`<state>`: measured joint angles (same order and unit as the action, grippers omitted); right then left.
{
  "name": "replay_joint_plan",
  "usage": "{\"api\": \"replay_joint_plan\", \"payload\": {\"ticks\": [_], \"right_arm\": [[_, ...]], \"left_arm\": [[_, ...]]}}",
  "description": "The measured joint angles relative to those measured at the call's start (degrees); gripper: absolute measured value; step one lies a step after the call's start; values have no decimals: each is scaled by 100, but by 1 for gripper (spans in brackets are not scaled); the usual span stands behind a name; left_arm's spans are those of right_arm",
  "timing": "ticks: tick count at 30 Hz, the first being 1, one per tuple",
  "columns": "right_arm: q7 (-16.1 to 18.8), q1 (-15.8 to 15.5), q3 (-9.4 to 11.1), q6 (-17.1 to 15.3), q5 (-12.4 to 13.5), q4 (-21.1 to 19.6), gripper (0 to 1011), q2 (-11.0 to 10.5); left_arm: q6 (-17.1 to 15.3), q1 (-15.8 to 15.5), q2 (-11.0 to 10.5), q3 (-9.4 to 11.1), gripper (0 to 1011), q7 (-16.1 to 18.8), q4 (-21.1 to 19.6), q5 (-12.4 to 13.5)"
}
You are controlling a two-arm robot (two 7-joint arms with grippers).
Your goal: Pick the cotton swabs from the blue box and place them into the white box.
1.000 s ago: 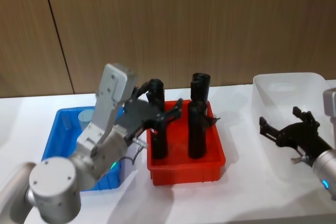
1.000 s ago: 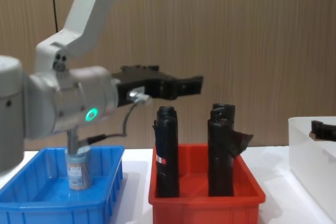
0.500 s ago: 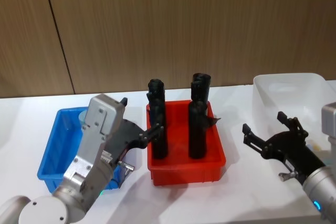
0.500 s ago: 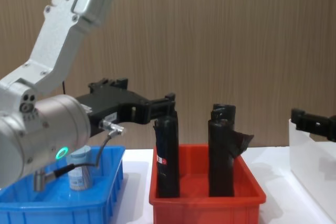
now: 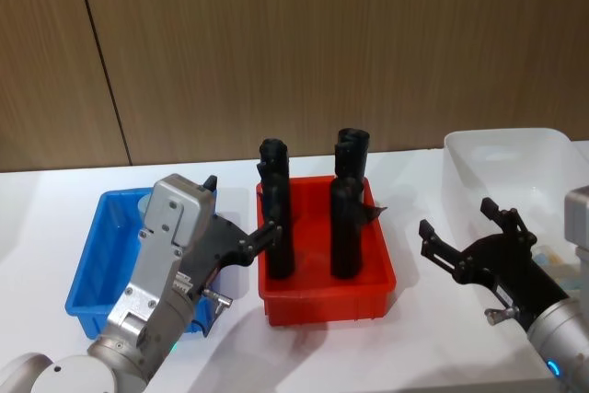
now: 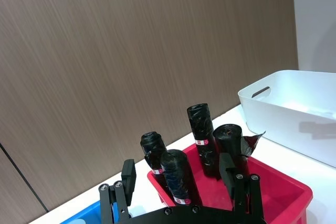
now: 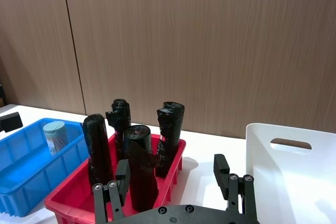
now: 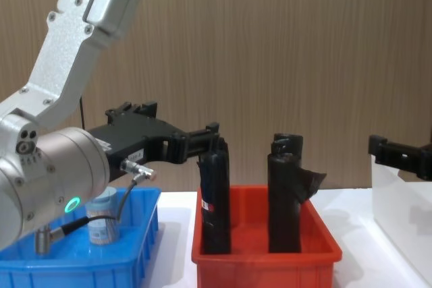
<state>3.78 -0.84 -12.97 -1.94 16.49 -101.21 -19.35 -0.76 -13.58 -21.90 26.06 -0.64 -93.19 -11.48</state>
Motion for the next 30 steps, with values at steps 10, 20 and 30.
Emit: {"api": "replay_joint_plan", "payload": {"ticks": [10,20,30], "right_arm": [[0,0,2,0,0,-2,1001,2],[221,151,28,-23,65,200,1001,35],[973,693,75,-56,179,947,1001,141]], "left_arm": [[0,0,0,-2,1004,2,0,0],[-2,0,0,-4,1004,2,2,-1],[-4,0,0,-4,1004,1,2,-1]]}}
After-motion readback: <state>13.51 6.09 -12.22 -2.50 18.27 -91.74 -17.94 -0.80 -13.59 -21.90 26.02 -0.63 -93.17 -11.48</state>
